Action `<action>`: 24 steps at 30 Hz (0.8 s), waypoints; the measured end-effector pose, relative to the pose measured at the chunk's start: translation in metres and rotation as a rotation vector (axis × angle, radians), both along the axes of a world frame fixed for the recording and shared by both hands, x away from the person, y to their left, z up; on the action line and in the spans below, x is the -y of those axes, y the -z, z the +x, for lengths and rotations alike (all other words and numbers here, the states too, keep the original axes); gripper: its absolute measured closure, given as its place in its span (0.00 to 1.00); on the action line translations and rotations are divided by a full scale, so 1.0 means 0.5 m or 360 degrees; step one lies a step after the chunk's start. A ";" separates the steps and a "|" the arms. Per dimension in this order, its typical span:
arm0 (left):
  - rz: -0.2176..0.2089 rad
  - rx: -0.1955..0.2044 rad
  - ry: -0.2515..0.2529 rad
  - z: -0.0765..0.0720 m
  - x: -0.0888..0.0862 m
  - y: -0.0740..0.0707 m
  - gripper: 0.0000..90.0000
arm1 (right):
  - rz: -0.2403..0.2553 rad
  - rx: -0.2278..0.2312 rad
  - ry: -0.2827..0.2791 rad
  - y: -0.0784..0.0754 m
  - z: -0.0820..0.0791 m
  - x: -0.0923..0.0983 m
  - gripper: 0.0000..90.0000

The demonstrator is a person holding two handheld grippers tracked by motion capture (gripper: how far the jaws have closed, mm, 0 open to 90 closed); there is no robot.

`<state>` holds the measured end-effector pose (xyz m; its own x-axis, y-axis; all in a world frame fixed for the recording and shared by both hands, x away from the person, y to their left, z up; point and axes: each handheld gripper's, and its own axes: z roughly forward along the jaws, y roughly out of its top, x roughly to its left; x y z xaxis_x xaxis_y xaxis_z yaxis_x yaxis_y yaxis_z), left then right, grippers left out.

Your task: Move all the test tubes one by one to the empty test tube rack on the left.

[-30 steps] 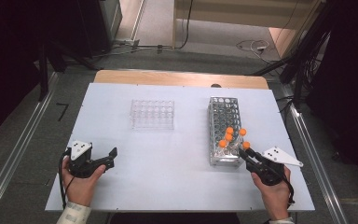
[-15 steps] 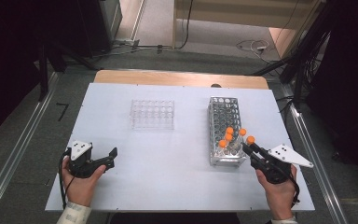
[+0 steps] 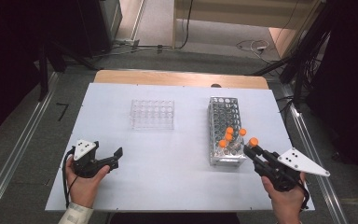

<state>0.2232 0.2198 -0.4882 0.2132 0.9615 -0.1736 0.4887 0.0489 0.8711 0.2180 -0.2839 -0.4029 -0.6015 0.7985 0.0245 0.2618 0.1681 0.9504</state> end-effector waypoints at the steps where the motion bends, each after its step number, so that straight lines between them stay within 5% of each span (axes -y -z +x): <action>1: 0.0001 0.0002 0.0019 0.000 0.004 -0.002 0.09 | -0.0005 -0.0008 -0.0026 0.003 -0.002 -0.007 0.80; 7: 0.0002 0.0048 0.0147 0.000 0.043 -0.019 0.09 | -0.0037 -0.0056 -0.0168 0.024 -0.010 -0.062 0.80; 13: -0.0011 0.0026 0.0267 0.000 0.085 -0.036 0.10 | -0.0108 -0.0106 -0.0322 0.049 -0.005 -0.138 0.80; 17: -0.0019 0.0042 0.0327 -0.004 0.109 -0.051 0.14 | -0.0172 -0.0132 -0.0398 0.067 0.008 -0.186 0.80; 24: -0.0072 0.0110 0.0550 -0.012 0.168 -0.099 0.29 | -0.0200 -0.0141 -0.0462 0.088 0.033 -0.253 0.80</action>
<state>0.2174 0.1360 -0.4387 0.5375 0.8220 -0.1881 0.4229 -0.0697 0.9035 0.2345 -0.1577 -0.4468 -0.8046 0.5939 -0.0008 0.2666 0.3625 0.8930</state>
